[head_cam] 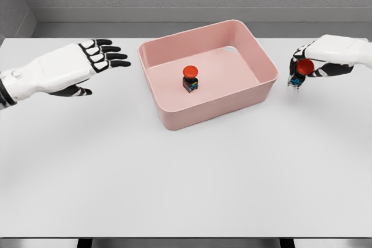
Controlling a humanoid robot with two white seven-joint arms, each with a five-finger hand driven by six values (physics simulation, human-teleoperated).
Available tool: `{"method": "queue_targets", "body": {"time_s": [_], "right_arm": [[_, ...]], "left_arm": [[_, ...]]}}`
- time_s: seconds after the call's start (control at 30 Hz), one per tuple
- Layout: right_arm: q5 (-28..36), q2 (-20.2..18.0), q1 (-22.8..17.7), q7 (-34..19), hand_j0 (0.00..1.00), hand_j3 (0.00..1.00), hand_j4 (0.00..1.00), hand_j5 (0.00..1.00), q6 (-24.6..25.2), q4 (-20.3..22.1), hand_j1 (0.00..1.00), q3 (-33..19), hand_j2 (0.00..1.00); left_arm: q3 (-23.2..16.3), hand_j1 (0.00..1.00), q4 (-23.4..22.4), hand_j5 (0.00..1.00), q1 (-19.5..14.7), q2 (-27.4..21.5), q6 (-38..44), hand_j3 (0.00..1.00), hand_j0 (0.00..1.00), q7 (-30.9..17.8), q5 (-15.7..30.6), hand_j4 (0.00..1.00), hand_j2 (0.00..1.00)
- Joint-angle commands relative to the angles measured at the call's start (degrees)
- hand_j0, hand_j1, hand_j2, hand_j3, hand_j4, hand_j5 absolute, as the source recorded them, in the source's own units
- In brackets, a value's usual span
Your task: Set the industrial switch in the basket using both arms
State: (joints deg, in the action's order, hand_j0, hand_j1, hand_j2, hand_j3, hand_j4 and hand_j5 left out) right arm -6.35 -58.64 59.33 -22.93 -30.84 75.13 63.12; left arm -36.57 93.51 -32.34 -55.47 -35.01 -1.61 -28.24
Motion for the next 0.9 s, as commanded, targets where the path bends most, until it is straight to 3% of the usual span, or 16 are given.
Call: {"method": "queue_targets", "body": {"time_s": [0.0,0.47,0.87], "right_arm": [[0.3,0.0,0.2,-0.3,0.48,0.48,0.48,0.48,0.1,0.2,0.48,-0.4,0.48],[1.3,1.9,3.7,-1.2,0.48,0.48,0.48,0.48,0.1,1.1,0.48,-0.5,0.48],[1.5,8.4,5.4,-1.2,0.48,0.48,0.48,0.48,0.2,0.6,0.48,-0.4,0.48]], "left_arm": [[-0.2,1.00,0.7,1.00,0.2,1.7,0.0,1.00,1.00,0.0,0.5,1.00,1.00],[-0.1,1.00,1.1,1.00,0.6,1.3,0.0,1.00,1.00,-0.1,0.4,1.00,1.00],[-0.1,1.00,1.1,1.00,1.5,1.2,0.0,1.00,1.00,-0.1,0.0,1.00,1.00]]}}
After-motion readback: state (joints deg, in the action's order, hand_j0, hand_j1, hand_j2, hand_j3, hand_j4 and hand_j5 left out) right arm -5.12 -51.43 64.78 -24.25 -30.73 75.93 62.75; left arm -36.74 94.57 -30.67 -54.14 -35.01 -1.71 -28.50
